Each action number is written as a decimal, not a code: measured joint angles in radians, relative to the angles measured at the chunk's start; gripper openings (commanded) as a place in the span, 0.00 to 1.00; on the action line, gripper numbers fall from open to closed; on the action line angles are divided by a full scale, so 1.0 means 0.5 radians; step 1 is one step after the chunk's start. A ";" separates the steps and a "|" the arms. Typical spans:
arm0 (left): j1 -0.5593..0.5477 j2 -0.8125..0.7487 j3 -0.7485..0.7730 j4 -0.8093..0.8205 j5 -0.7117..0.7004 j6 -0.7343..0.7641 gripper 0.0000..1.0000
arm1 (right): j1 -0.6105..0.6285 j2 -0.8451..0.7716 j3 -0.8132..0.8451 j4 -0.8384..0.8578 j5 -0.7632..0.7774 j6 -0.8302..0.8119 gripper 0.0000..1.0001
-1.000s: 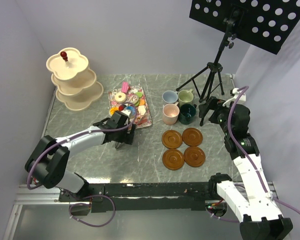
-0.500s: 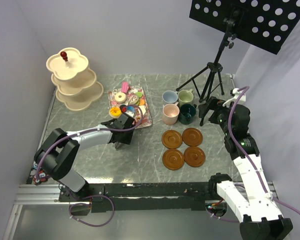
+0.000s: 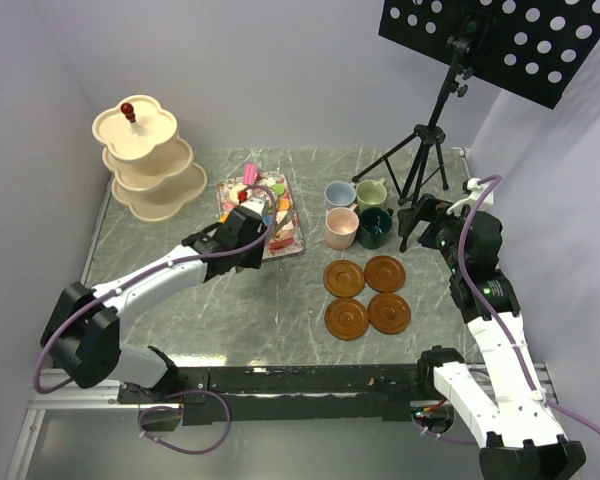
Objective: Serve the afternoon tea
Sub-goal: Pick up the clamp from the tray, then pick up the desert from the tray.
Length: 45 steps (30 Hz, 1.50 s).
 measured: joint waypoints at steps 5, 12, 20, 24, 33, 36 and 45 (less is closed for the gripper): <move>0.000 -0.089 0.119 -0.124 -0.001 -0.018 0.51 | 0.000 0.000 -0.007 0.001 -0.001 0.005 1.00; -0.001 -0.143 0.308 -0.369 0.053 -0.106 0.50 | 0.000 -0.005 -0.007 -0.001 -0.001 0.003 1.00; 0.024 -0.148 0.490 -0.635 0.111 -0.219 0.45 | 0.000 -0.044 -0.009 -0.003 -0.001 -0.002 1.00; 0.103 -0.205 0.519 -0.777 0.112 -0.263 0.44 | 0.000 -0.053 -0.010 -0.011 -0.001 -0.002 1.00; 0.374 -0.421 0.560 -1.003 0.094 -0.237 0.43 | 0.000 -0.026 -0.010 -0.018 -0.018 -0.002 1.00; 0.439 -0.417 0.560 -1.008 0.098 -0.205 0.43 | 0.000 0.011 -0.009 -0.018 -0.031 -0.002 1.00; 0.449 -0.212 0.576 -1.011 0.083 -0.072 0.43 | 0.000 0.052 -0.002 -0.018 -0.063 -0.008 1.00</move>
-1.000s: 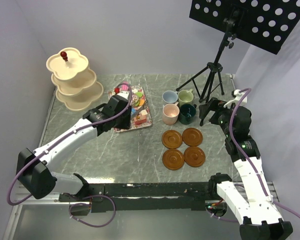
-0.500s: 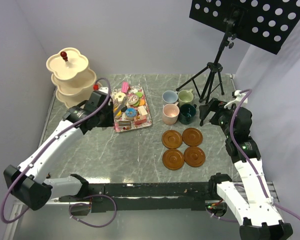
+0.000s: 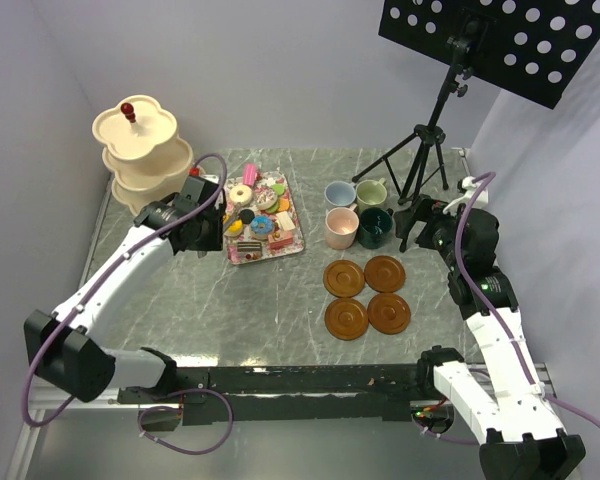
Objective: Serve the afternoon tea
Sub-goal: Pick up the desert from the tray.
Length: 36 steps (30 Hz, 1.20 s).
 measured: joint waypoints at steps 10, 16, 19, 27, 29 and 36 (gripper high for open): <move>-0.018 0.123 0.159 -0.027 -0.098 0.118 0.45 | 0.000 0.004 0.002 0.001 -0.014 -0.034 1.00; -0.106 0.178 0.213 -0.046 -0.207 0.169 0.49 | 0.000 0.039 0.002 0.003 -0.018 -0.033 1.00; -0.145 0.240 0.220 -0.079 -0.253 0.176 0.50 | 0.000 0.060 0.005 0.002 -0.024 -0.035 1.00; -0.193 0.321 0.224 -0.123 -0.297 0.185 0.51 | 0.000 0.066 0.005 0.003 -0.027 -0.040 1.00; -0.195 0.321 0.224 -0.124 -0.298 0.189 0.51 | 0.000 0.065 0.005 0.002 -0.027 -0.041 1.00; -0.209 0.340 0.224 -0.123 -0.344 0.206 0.51 | 0.000 0.063 0.005 0.002 -0.027 -0.040 1.00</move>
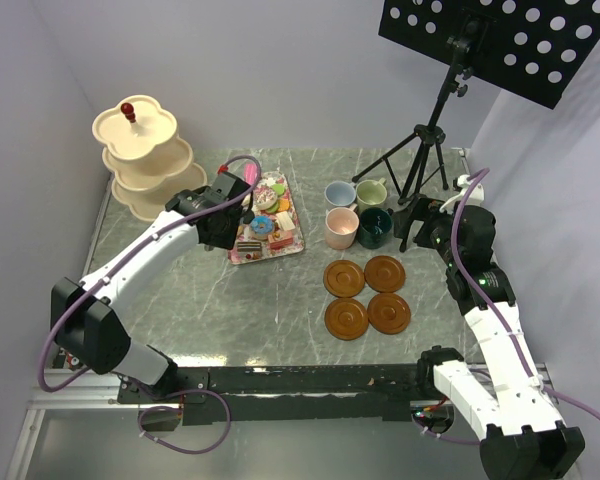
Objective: Serve the afternoon tea
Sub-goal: Pick up the desert from the tray.
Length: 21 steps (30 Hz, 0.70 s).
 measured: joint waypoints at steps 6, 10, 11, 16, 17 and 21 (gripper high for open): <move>-0.045 0.047 0.000 -0.002 -0.048 0.015 0.51 | 0.000 0.000 -0.001 0.001 -0.001 0.000 1.00; -0.061 0.053 0.000 -0.005 -0.056 0.016 0.52 | 0.000 0.000 0.000 0.001 -0.001 -0.001 1.00; -0.063 0.053 0.000 -0.006 -0.057 0.016 0.52 | 0.000 0.000 -0.001 0.001 -0.001 -0.001 1.00; -0.070 0.068 0.000 -0.034 -0.101 0.014 0.52 | 0.000 -0.001 -0.001 0.001 -0.005 0.000 1.00; -0.072 0.075 0.000 -0.043 -0.111 0.014 0.52 | 0.000 -0.001 -0.001 0.001 -0.008 0.000 1.00; -0.072 0.079 0.000 -0.072 -0.128 0.014 0.52 | 0.000 -0.001 -0.001 0.001 -0.024 0.000 1.00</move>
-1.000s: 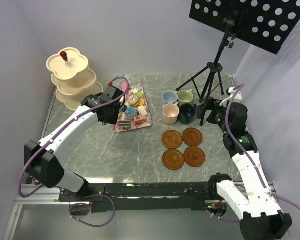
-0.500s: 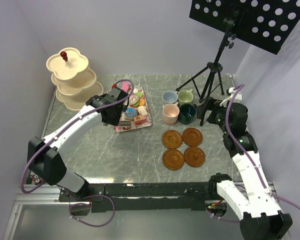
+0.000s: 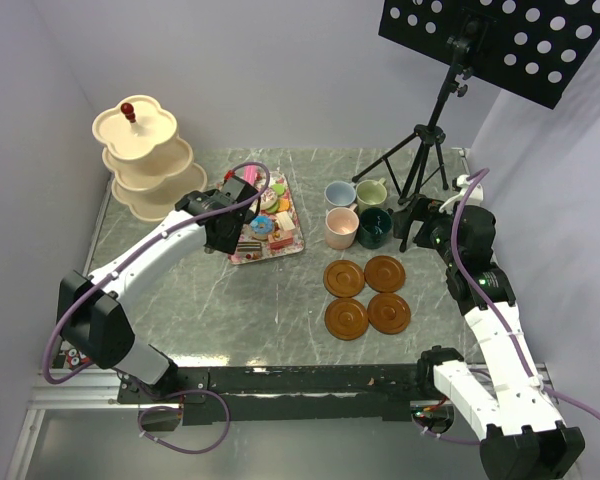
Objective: Serve the afternoon tea
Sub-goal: Pick up the desert from the tray, then place the desert on the desert table.
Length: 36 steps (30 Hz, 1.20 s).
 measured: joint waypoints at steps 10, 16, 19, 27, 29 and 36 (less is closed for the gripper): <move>-0.002 0.002 0.000 0.005 -0.014 -0.004 0.43 | 0.000 -0.004 0.001 -0.001 0.000 -0.002 1.00; -0.002 0.001 0.000 0.007 -0.008 -0.023 0.40 | 0.000 -0.005 0.001 -0.001 0.000 -0.001 1.00; -0.002 -0.005 0.000 0.008 -0.008 -0.038 0.39 | 0.000 -0.006 0.001 -0.001 0.000 -0.001 1.00; 0.026 -0.143 0.000 0.028 0.004 -0.090 0.36 | 0.000 -0.032 0.001 -0.001 -0.003 -0.001 1.00; 0.074 -0.208 -0.001 0.060 0.033 -0.105 0.36 | 0.000 -0.036 0.000 -0.001 -0.006 -0.001 1.00; 0.498 -0.432 -0.143 0.261 0.212 -0.111 0.35 | 0.000 -0.043 0.000 -0.002 -0.008 0.000 1.00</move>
